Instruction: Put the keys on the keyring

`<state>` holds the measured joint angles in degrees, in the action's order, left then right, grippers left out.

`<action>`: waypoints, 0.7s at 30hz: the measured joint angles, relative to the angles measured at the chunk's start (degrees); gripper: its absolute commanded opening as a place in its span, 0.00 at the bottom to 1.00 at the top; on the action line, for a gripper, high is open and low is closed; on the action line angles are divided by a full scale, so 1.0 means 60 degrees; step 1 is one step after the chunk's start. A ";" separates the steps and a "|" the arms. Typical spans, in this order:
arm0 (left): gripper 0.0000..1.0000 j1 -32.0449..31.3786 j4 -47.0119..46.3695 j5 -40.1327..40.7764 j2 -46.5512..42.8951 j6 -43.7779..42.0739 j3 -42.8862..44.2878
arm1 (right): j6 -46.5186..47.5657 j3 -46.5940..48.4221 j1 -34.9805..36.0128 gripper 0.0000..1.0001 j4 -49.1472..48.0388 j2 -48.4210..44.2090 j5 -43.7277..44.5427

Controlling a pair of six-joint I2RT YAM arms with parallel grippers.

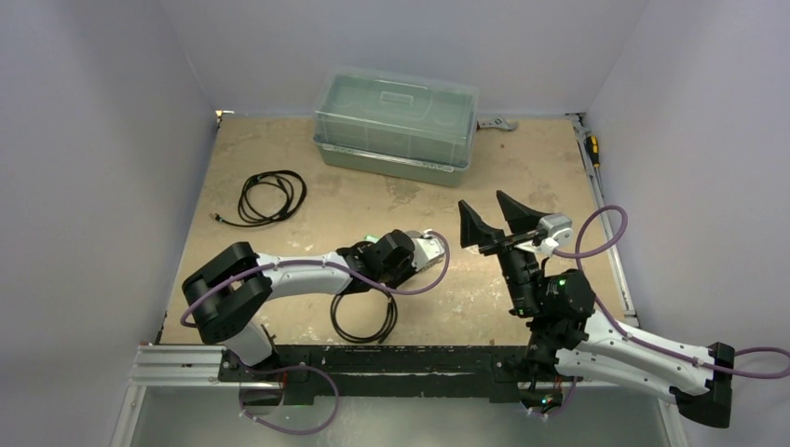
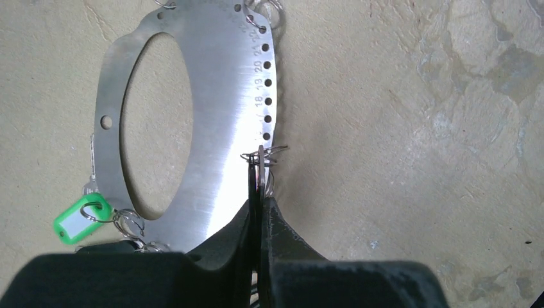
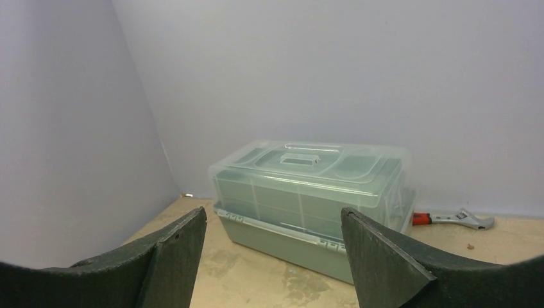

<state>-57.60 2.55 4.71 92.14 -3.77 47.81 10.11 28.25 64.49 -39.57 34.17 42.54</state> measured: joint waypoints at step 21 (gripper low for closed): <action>0.65 -0.0073 0.0423 -0.2288 0.0171 0.3322 0.0270 | 0.0069 -0.0106 0.0000 0.80 -0.0357 0.0091 0.0248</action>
<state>-58.04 5.08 -9.02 93.17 16.16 49.43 10.52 27.62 64.49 -41.71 34.72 44.03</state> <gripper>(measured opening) 0.605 0.802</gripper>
